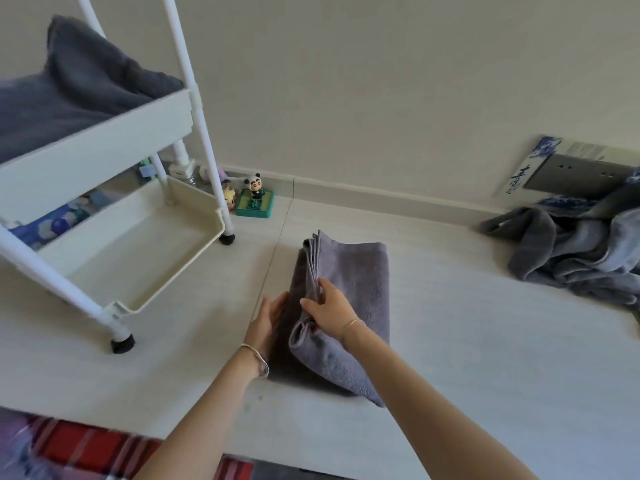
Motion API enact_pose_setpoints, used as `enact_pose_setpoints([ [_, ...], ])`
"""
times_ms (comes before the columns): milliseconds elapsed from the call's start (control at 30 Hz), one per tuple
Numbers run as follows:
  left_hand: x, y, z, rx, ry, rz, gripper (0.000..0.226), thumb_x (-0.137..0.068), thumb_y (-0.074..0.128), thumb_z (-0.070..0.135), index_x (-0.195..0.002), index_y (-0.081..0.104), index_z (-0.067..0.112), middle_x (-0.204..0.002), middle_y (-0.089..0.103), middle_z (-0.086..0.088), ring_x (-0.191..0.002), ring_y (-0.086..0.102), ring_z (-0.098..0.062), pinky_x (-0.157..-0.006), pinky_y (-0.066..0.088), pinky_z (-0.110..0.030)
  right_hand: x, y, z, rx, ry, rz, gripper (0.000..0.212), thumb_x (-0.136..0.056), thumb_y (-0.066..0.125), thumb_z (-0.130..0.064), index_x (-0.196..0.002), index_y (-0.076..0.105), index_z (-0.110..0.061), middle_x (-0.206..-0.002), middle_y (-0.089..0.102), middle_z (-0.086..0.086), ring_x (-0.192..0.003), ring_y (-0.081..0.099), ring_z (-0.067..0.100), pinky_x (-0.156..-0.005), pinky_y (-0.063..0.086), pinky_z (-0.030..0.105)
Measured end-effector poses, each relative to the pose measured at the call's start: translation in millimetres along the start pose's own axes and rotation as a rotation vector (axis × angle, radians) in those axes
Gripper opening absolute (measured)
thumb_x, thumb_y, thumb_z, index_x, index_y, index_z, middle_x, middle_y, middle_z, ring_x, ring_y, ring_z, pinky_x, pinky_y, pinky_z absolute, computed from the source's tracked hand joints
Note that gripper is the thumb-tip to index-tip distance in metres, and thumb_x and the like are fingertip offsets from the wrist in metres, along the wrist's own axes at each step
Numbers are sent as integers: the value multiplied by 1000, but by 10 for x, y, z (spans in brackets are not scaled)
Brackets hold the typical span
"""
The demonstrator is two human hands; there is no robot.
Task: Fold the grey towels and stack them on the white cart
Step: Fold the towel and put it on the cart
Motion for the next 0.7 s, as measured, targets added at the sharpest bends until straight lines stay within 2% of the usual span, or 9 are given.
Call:
enact_pose_setpoints([
  [100, 39, 137, 7, 14, -14, -90, 54, -102, 11, 38, -141, 35, 9, -137, 43, -6, -113, 49, -22, -84, 49, -28, -62, 197, 8, 60, 13, -23, 62, -93, 54, -20, -147, 24, -10, -144, 43, 10, -129, 45, 26, -109, 36, 36],
  [200, -8, 85, -43, 20, -62, -123, 56, -101, 11, 43, -142, 36, 13, -143, 42, -8, -118, 47, -22, -94, 42, -32, -126, 352, 100, 150, 40, -45, 69, -94, 53, -25, -150, 15, -13, -146, 41, 12, -129, 45, 30, -108, 37, 38],
  [267, -15, 28, -68, -48, -100, -139, 57, -99, 18, 50, -135, 46, 17, -129, 56, -11, -104, 58, -21, -82, 48, -32, -151, 396, 151, 72, 74, -101, 70, -94, 53, -32, -150, 14, -17, -135, 51, 15, -109, 60, 31, -91, 52, 40],
  [333, -4, -4, -10, -124, -91, -139, 54, -97, 28, 50, -121, 60, 13, -103, 68, -9, -83, 64, -18, -67, 51, -27, -159, 322, 95, 4, 33, -147, 58, -96, 49, -36, -146, 28, -16, -114, 63, 12, -91, 65, 25, -76, 58, 35],
  [400, 69, 10, 162, -407, 4, -115, 43, -92, 41, 54, -100, 65, 19, -81, 69, 6, -80, 65, -15, -66, 47, -20, -208, -20, -3, 168, -119, -16, 44, -97, 46, -36, -136, 48, -16, -119, 63, 7, -105, 61, 22, -94, 50, 38],
  [467, 68, -32, 269, -821, 102, -111, 42, -79, 57, 63, -97, 58, 26, -82, 60, 20, -91, 58, -14, -73, 41, -16, -215, -439, 1, 356, -236, 172, 35, -97, 46, -33, -126, 59, -18, -124, 61, 3, -115, 55, 20, -102, 41, 32],
  [567, -21, -131, 222, -1224, 13, -192, 72, -68, 74, 55, -125, 53, 16, -122, 59, 8, -108, 55, -13, -92, 43, -24, -220, -686, 225, 609, -287, 142, 34, -99, 41, -34, -122, 61, -20, -125, 58, -2, -121, 49, 19, -105, 33, 29],
  [633, -103, -85, 264, -1343, 65, -208, 62, -73, 76, 43, -123, 58, 9, -119, 62, 1, -99, 58, -14, -89, 46, -25, -181, -743, 404, 776, -265, 86, 38, -99, 36, -41, -128, 56, -26, -127, 53, -6, -121, 45, 16, -106, 29, 28],
  [700, -135, 82, 391, -1348, 185, -154, 45, -79, 73, 28, -117, 60, 8, -110, 62, 1, -90, 58, -15, -82, 44, -21, -83, -869, 484, 843, -252, 144, 40, -99, 34, -45, -129, 55, -29, -119, 52, -5, -115, 45, 17, -103, 30, 27],
])
Point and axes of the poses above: each hand's wrist, its own x-axis away from the middle knuckle, its own y-axis out of the palm, z = x × y, the point moved 8 cm from there along -x, towards the middle knuckle
